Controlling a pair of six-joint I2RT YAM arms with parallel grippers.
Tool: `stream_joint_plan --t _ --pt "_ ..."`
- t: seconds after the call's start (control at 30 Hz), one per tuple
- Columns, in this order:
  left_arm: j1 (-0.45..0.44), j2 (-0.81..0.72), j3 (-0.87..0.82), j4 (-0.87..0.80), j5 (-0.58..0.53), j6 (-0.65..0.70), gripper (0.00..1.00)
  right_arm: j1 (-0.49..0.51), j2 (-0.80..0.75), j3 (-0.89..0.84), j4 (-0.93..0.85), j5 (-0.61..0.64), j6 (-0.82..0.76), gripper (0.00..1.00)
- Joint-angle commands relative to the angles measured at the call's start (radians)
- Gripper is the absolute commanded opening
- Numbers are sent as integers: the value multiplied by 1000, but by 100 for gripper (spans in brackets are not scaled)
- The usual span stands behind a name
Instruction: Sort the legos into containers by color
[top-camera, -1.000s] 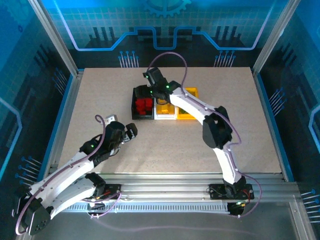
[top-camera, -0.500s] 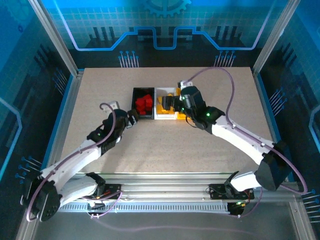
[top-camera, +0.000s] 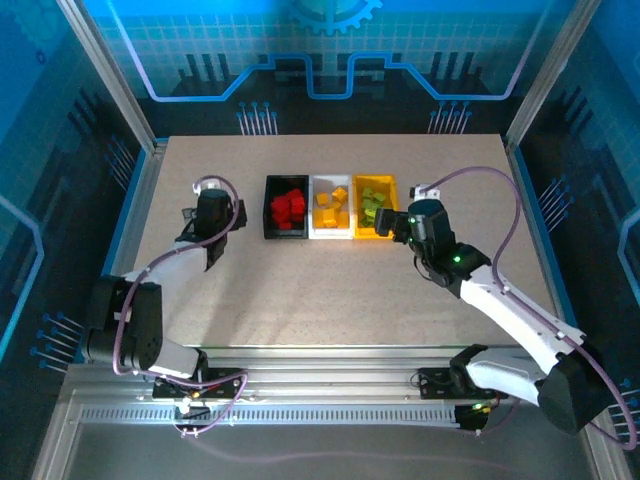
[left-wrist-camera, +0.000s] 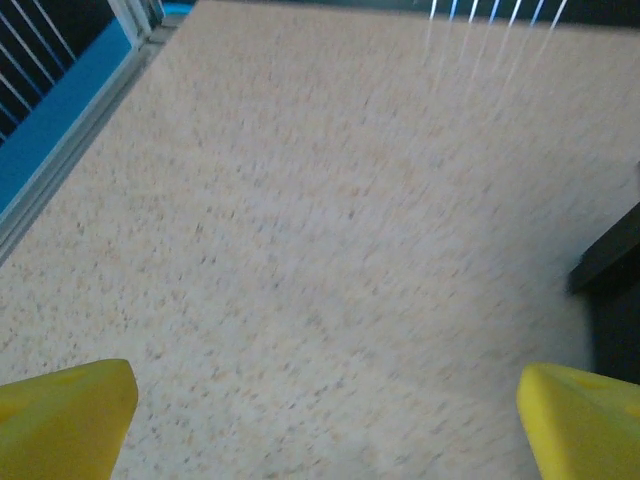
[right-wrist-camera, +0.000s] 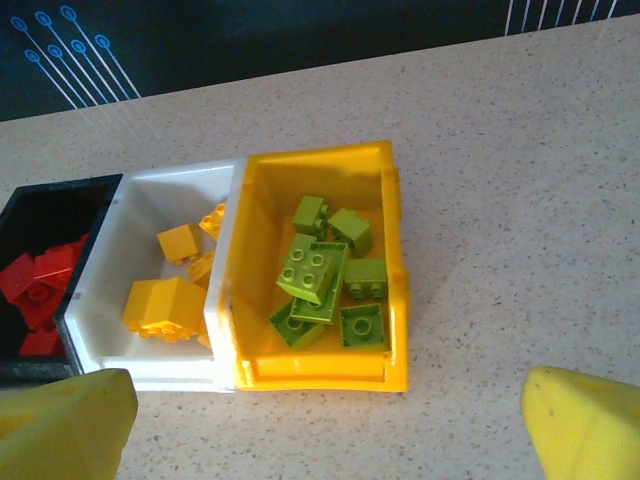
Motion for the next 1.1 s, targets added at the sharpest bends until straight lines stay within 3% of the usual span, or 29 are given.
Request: stream_joint_plan --t 0.0,0.13,0.2,0.33,0.67,0.77,0.8,0.87,1.07 --pt "18 0 -112 250 42 104 99 -33 -27 -11 70 -57 -84 100" --pt "24 60 -128 327 110 122 99 -53 -42 -21 81 -50 -134 100" --pt "24 96 -175 444 119 133 99 -56 -63 -56 133 -18 -168 100" --pt "42 87 -179 433 184 124 99 -79 -108 -156 270 18 -238 100" --pt "74 68 -228 495 304 121 99 -149 -107 -222 347 19 -322 100" --pt "95 75 -324 647 374 116 99 -182 -124 -254 382 86 -338 100" --pt "86 121 -382 846 384 146 99 -205 -124 -255 376 99 -347 100" --pt "69 92 -358 730 323 134 99 -261 -119 -271 394 107 -363 100" --pt "89 103 -348 741 247 87 99 -410 -26 -377 630 -70 -417 100"
